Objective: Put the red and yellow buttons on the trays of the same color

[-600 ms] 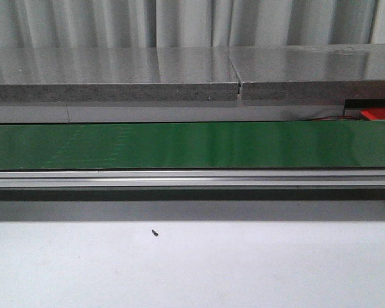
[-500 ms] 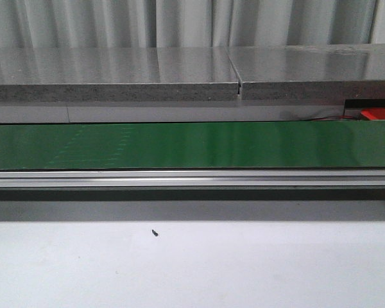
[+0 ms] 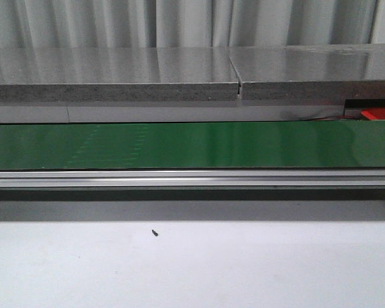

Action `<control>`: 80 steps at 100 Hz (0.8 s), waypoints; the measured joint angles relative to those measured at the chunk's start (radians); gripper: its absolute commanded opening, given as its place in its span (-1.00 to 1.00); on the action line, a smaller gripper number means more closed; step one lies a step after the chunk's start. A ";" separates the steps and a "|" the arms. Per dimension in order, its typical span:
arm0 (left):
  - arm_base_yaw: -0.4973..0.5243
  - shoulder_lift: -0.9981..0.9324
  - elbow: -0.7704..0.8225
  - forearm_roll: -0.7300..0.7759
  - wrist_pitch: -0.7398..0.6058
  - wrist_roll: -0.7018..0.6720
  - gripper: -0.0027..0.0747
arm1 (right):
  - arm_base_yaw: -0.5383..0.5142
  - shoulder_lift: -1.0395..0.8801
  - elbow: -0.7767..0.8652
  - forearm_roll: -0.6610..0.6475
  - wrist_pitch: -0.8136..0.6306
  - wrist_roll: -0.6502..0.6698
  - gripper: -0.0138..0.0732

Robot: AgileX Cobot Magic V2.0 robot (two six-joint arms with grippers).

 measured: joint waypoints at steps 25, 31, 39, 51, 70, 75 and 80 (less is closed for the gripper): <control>0.000 0.000 0.000 -0.009 0.036 0.000 -0.98 | 0.000 0.000 0.000 0.000 0.000 0.000 -0.84; 0.000 0.000 -0.008 -0.015 0.114 0.000 -0.98 | 0.000 0.000 0.000 0.000 0.000 0.000 -0.84; 0.000 0.000 -0.038 -0.018 0.225 0.000 -0.98 | 0.000 0.000 0.000 0.000 0.000 0.000 -0.84; 0.000 0.000 -0.118 -0.018 0.255 0.000 -0.98 | 0.000 0.000 0.000 0.000 0.000 0.000 -0.84; 0.000 0.068 -0.247 -0.018 0.292 0.000 -0.98 | 0.000 0.000 0.000 0.000 0.000 0.000 -0.84; 0.000 0.098 -0.276 -0.018 0.311 0.000 -0.98 | 0.000 0.000 0.000 0.000 0.000 0.000 -0.84; 0.000 0.139 -0.304 -0.018 0.334 0.000 -0.98 | 0.000 0.000 0.000 0.000 0.000 0.000 -0.84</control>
